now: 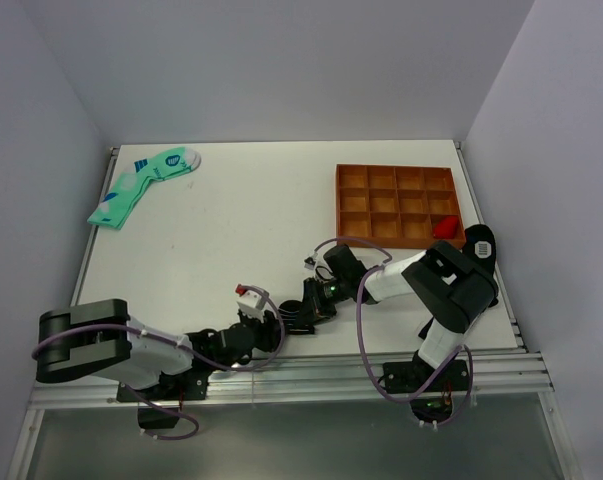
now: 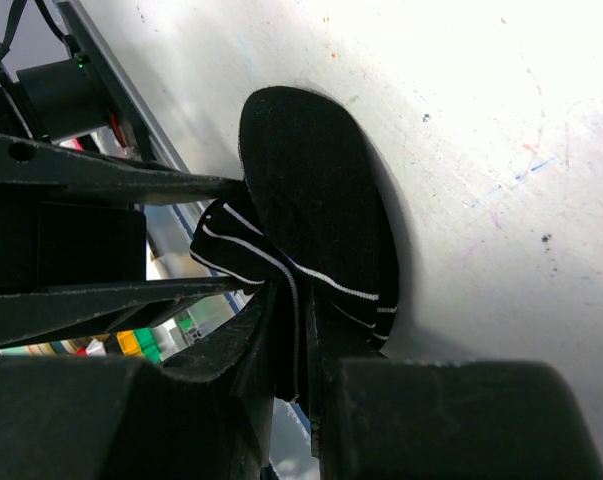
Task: Roll the socks
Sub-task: Roll the sock at the center of the board.
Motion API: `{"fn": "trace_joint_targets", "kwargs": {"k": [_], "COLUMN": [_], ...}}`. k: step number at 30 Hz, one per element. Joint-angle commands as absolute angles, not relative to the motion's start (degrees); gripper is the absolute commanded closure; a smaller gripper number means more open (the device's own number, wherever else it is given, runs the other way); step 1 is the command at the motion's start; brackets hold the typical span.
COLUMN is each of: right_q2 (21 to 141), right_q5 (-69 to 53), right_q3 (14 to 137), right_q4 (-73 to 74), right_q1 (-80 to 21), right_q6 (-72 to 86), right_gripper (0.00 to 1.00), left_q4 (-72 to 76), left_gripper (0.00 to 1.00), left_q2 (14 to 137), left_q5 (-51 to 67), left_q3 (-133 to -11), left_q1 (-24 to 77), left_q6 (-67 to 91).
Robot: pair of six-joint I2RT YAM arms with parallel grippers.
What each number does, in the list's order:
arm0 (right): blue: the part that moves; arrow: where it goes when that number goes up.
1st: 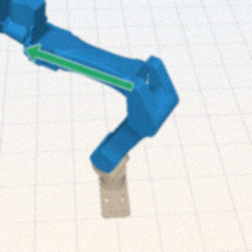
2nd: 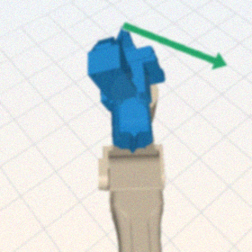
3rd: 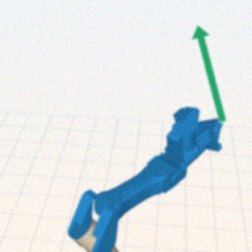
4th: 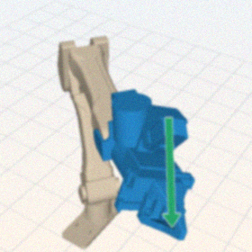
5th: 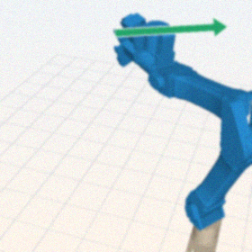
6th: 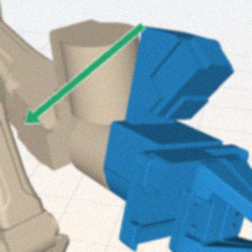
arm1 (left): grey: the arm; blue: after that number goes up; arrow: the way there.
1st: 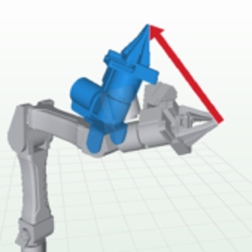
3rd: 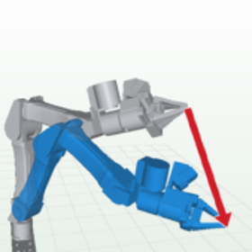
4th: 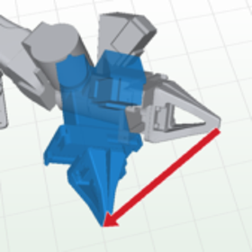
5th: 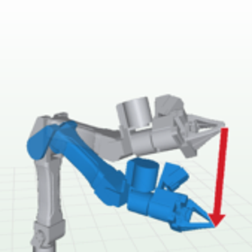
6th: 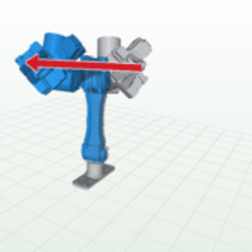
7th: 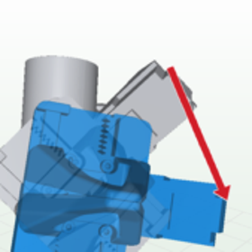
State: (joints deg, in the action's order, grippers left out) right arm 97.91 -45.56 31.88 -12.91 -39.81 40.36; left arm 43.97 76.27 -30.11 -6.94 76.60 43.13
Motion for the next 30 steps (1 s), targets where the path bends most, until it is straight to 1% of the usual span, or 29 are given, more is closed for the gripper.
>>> {"fn": "trace_joint_targets", "kwargs": {"k": [1, 4, 5, 7, 8, 13, 16, 19, 20, 22, 24, 30], "right_q2": [100.8, 100.8, 100.9, 101.1, 101.2, 101.0, 100.3, 98.2, 96.6, 94.8, 92.5, 87.2], "right_q5": [-36.9, -36.7, -36.7, -36.7, -36.7, -36.2, -35.0, -32.4, -30.9, -29.0, -26.4, -20.5], "right_q3": [28.7, 28.4, 28.3, 28.0, 27.9, 27.1, 26.9, 26.2, 26.0, 25.7, 25.6, 25.0], "right_q4": [-3.1, -3.4, -3.6, -4.3, -4.6, -5.6, -5.3, -4.9, -4.7, -4.0, -3.3, -2.6], "right_q1": [-39.7, -39.8, -39.7, -39.7, -39.7, -39.8, -39.7, -39.9, -39.8, -40.0, -40.5, -41.2], "right_q6": [35.9, 36.0, 36.0, 36.0, 36.2, 36.5, 36.5, 36.6, 36.6, 36.7, 36.7, 37.9], "right_gripper": [0.85, 0.85, 0.85, 0.85, 0.85, 0.85, 0.85, 0.85, 0.84, 0.82, 0.75, 0.64], "left_q4": [45.6, 43.5, 43.2, 42.8, 42.5, 41.0, 39.4, 37.2, 33.9, 30.9, 25.1, 13.9], "left_gripper": [0.57, 0.67, 0.73, 0.77, 0.81, 0.92, 1.00, 1.00, 1.00, 1.00, 1.00, 1.00], "left_q2": [77.1, 77.1, 77.1, 77.1, 77.1, 78.7, 79.9, 80.9, 81.1, 81.9, 83.0, 86.5], "left_q5": [-29.8, -29.7, -29.4, -28.8, -28.7, -26.7, -25.7, -24.3, -24.2, -23.5, -23.2, -21.3], "left_q3": [-8.6, -9.1, -9.2, -9.1, -9.3, -10.9, -11.9, -13.8, -14.5, -16.2, -17.7, -22.3], "left_q1": [76.0, 75.3, 75.1, 74.6, 74.4, 73.8, 73.8, 73.7, 73.7, 73.7, 73.7, 73.5], "left_q6": [43.5, 44.4, 44.4, 44.7, 45.0, 45.1, 45.8, 46.8, 47.5, 49.6, 51.8, 55.5]}}
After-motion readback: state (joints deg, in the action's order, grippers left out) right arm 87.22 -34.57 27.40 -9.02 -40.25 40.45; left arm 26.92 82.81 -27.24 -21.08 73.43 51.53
